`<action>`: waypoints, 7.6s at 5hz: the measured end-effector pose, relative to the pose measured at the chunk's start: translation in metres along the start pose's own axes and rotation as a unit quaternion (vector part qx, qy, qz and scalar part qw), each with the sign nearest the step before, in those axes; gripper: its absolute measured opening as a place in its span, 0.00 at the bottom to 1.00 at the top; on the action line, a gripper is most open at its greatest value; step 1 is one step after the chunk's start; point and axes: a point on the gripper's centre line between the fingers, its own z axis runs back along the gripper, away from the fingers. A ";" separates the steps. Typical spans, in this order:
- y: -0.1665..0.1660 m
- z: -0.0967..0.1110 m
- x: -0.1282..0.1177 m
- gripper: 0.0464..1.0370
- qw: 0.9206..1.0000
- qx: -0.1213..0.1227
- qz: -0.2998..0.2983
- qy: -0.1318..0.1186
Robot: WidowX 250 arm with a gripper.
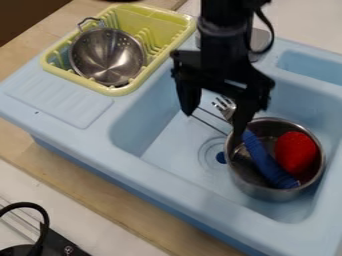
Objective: Bring the pot from the right side of sink to left border side
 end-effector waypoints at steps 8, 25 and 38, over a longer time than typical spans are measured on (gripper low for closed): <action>-0.011 -0.047 -0.015 0.92 0.997 -0.008 0.072 -0.009; 0.132 0.043 -0.079 0.02 0.930 0.018 0.365 -0.041; 0.153 0.064 -0.083 0.96 0.915 0.031 0.400 -0.047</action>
